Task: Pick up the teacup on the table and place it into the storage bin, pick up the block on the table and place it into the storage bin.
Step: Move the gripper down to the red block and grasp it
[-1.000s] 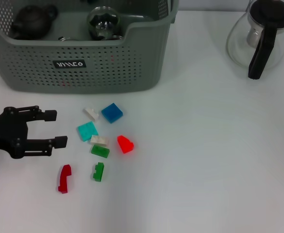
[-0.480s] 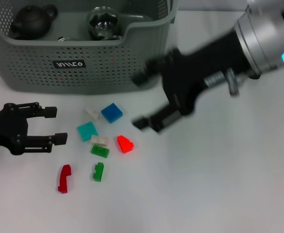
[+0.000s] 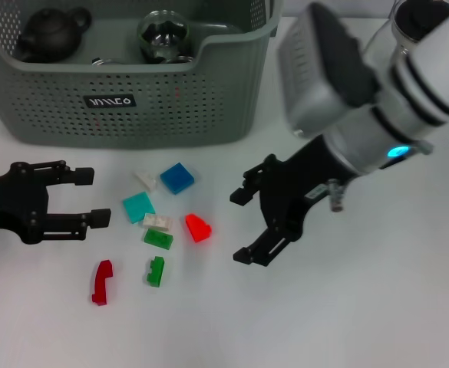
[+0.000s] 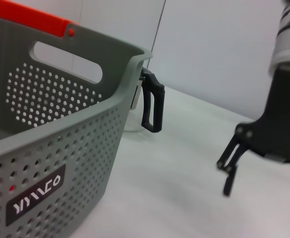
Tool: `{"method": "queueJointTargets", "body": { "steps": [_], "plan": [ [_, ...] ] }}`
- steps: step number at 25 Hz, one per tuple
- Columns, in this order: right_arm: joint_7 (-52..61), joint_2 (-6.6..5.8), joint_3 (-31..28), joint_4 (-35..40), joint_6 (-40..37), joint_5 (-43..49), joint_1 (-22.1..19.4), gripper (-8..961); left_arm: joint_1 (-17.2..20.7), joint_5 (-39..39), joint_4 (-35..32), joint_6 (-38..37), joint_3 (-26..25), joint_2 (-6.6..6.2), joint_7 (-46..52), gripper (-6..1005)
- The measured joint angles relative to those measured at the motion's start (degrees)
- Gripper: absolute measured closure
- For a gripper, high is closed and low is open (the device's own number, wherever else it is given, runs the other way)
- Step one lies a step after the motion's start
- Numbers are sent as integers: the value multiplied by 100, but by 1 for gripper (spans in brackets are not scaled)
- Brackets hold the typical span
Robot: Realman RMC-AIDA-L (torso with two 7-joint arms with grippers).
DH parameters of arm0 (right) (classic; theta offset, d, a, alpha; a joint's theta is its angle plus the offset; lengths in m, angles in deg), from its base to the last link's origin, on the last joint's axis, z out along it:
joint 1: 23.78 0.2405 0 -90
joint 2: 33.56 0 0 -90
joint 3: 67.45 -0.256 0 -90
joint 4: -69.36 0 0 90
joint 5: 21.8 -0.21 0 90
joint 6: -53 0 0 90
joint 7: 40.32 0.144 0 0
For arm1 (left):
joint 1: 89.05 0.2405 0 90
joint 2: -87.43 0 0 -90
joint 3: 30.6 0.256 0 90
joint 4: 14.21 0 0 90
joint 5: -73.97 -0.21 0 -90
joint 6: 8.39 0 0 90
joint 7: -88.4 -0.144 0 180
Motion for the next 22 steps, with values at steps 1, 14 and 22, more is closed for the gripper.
{"method": "queueJointTargets", "body": {
  "steps": [1,14,22],
  "plan": [
    [-17,2,131,-126,133,19,86,7,3,1,4,2,0,12,9,188],
    [-186,89,2107,-819,2245,-553,502,6,5,10,77,13,-95,87,39,188],
    [-361,110,2373,-1299,3045,-1166,516,9,25,19,77,-24,-180,87,39,188]
  ]
}}
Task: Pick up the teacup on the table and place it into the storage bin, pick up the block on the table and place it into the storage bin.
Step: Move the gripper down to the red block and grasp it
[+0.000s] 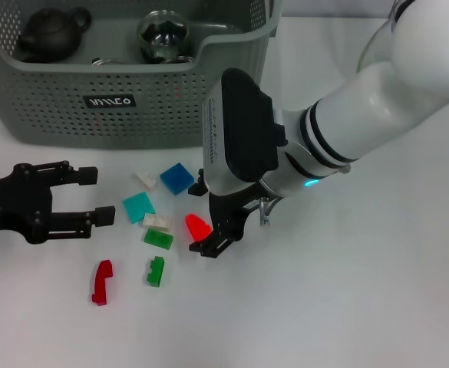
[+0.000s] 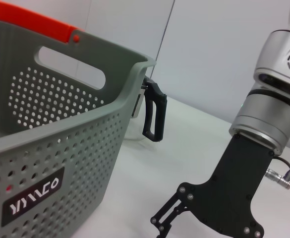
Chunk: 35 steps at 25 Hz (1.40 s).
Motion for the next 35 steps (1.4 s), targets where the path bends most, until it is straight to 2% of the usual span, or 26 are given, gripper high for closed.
{"method": "queueJointTargets", "body": {
  "steps": [23,28,34,35],
  "plan": [
    [-119,30,266,-524,382,-694,28,63,-28,-1,-7,-25,-58,0,-33,187],
    [-120,29,348,-527,442,-783,15,276,-7,-1,-9,-25,-58,0,-37,187],
    [-119,29,410,-575,483,-841,10,424,5,-1,-15,-25,-58,-3,-46,187],
    [-114,29,410,-576,483,-843,8,424,6,-1,-13,-25,-58,-5,-46,187]
  ]
}}
